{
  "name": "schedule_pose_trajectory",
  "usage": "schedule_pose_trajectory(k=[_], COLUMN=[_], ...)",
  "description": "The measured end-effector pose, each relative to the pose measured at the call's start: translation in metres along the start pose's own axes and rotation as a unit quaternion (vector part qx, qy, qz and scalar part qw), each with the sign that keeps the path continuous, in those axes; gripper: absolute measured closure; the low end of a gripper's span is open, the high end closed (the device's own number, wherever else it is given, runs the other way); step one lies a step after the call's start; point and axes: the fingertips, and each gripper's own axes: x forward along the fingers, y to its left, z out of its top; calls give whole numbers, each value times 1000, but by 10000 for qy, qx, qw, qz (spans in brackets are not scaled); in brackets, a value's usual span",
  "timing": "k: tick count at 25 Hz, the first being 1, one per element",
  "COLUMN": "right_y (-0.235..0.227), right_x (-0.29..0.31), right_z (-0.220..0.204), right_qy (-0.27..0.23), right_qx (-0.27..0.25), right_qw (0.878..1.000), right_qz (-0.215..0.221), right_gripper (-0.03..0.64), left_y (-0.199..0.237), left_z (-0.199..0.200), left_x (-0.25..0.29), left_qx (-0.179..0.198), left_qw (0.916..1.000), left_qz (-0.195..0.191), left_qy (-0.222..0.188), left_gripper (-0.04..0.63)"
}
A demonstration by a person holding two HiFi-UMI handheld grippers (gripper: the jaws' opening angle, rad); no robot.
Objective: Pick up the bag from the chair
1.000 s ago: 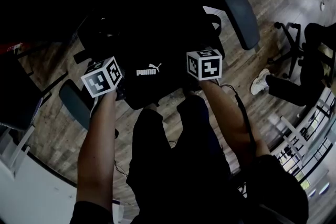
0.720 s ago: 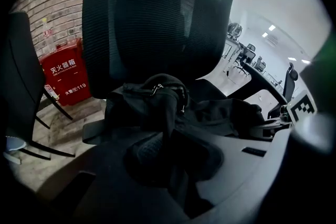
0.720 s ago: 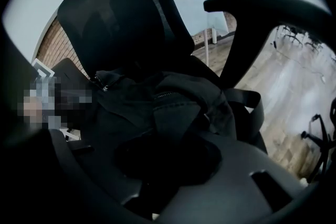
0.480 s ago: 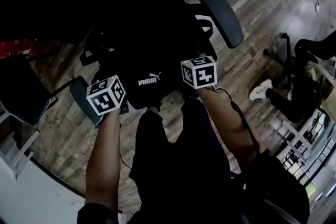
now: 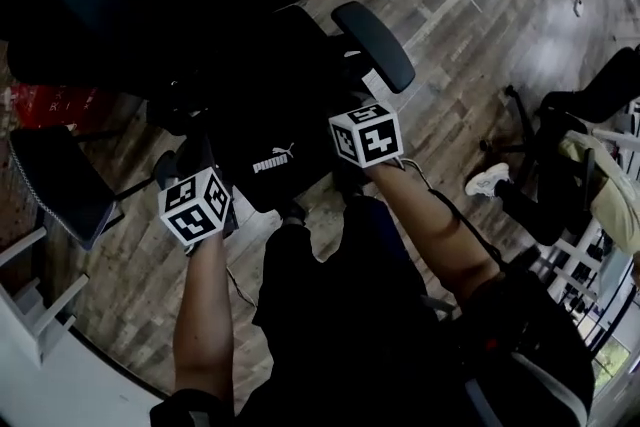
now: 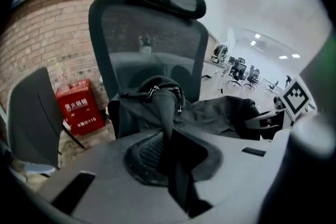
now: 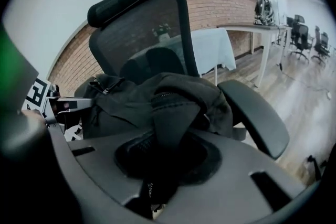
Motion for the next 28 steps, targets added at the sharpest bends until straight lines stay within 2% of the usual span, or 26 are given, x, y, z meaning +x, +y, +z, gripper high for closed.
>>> schedule_pose_trajectory(k=[2,12,28], right_y=[5,25,48], right_x=[-19,-102,-194], right_z=[19,103,165], right_qy=[-150,-750,-1456], right_qx=[-103,-670,-1118], right_qw=[9998,9948,9829], right_qz=[61,165,163], right_gripper=[529,529,529], left_y=[-9,-38,-68], left_z=[24,106,173], left_x=[-19,-93,-168], left_qx=[150,172,274], left_qw=[9995,9933,9771], left_qz=[-7,-76,-229], left_qy=[-265,-1143,-2097], left_gripper=[560,560,560])
